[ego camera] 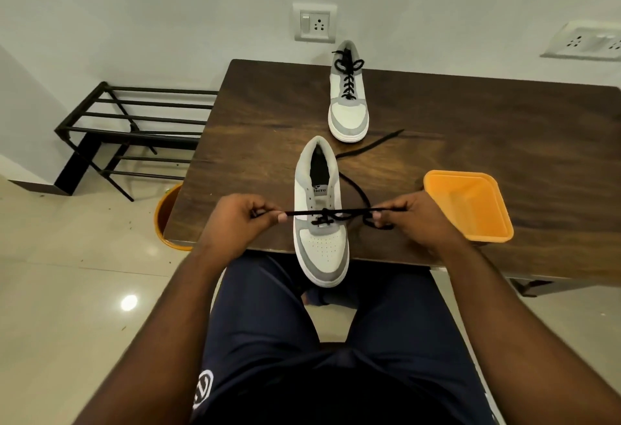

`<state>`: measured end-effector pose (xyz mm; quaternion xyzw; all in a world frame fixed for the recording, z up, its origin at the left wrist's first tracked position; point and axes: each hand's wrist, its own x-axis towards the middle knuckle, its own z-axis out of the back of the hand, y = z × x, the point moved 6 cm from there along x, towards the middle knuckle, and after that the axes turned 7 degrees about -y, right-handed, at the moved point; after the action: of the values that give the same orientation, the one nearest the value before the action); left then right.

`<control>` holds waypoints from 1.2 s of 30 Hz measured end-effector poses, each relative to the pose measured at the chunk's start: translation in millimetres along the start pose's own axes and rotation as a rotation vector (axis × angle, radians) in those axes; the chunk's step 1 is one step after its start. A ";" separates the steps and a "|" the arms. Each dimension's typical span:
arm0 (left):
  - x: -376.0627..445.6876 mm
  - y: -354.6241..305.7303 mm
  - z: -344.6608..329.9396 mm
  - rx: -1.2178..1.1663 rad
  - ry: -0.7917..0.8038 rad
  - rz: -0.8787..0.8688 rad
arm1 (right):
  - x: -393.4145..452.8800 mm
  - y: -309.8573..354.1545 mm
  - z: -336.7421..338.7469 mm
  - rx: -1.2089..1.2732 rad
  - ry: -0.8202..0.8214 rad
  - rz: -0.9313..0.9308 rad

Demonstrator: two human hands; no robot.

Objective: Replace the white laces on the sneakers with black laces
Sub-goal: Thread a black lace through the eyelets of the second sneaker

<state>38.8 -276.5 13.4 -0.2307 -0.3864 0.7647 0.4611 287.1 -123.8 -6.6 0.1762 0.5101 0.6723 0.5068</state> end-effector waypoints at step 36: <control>21.4 5.0 -42.6 -0.302 -0.078 0.299 | 0.0 -2.7 -63.8 0.273 -0.125 0.095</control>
<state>56.3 -242.8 -15.9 -0.3222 -0.4757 0.7664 0.2873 240.3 -156.3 -35.5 0.3089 0.5552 0.6075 0.4768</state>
